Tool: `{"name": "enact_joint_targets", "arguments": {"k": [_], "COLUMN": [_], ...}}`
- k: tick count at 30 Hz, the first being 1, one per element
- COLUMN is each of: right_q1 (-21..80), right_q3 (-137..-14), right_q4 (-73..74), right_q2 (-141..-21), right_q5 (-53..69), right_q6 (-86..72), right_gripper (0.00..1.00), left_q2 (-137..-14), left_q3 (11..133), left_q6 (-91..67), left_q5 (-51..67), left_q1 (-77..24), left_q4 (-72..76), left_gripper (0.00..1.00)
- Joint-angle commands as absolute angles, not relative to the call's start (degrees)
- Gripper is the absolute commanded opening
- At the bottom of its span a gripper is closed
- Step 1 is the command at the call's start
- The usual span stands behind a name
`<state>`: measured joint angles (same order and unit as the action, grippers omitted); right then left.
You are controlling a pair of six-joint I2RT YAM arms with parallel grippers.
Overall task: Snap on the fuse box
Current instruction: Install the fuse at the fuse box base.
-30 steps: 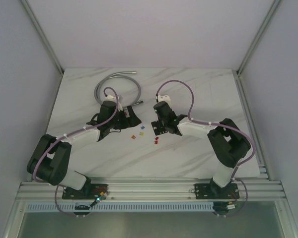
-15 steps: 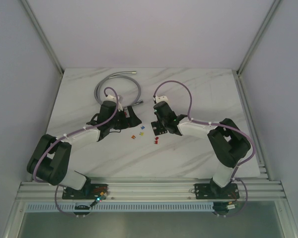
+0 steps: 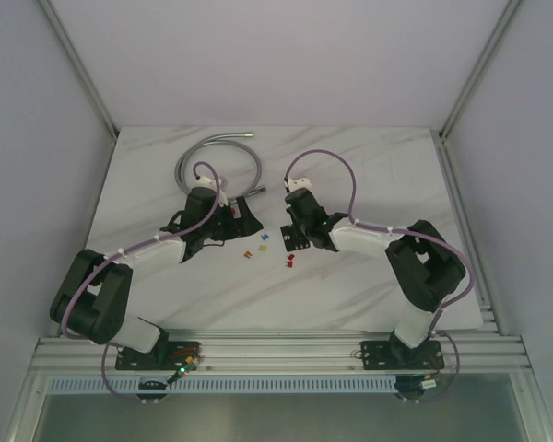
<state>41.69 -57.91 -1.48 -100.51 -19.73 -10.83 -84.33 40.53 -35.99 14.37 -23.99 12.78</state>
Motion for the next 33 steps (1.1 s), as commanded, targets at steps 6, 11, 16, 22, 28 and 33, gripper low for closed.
{"name": "enact_joint_targets", "arguments": {"k": [6, 11, 16, 22, 28, 33], "right_q1": [42.0, 42.0, 42.0, 42.0, 42.0, 41.9], "right_q3": [-60.0, -60.3, -60.2, -59.5, -57.0, -54.3], "right_q4": [0.1, 0.8, 0.3, -1.0, -4.6, -9.0], "right_q2": [-98.4, -99.2, -100.2, -100.2, -98.9, -97.8], "right_q5": [-20.0, -19.9, -20.6, -20.5, -19.8, -19.8], "right_q6": [-10.8, -11.2, -11.7, -12.5, -13.4, -13.5], "right_gripper": [0.21, 0.2, 0.16, 0.11, 0.08, 0.07], "left_q2": [-84.7, -84.9, -85.0, -85.0, -84.9, -84.6], "left_q3": [42.2, 42.3, 42.3, 42.3, 42.2, 42.1], "left_q6": [-36.1, -36.1, -36.1, -36.1, -36.2, -36.3], "left_q5": [15.9, 16.1, 16.1, 16.0, 16.0, 16.0], "left_q1": [-23.7, -23.7, -23.7, -23.7, -23.6, -23.6], "left_q4": [12.3, 12.3, 12.3, 12.3, 12.3, 12.3], "left_gripper": [1.0, 1.0, 1.0, 1.0, 1.0, 1.0]}}
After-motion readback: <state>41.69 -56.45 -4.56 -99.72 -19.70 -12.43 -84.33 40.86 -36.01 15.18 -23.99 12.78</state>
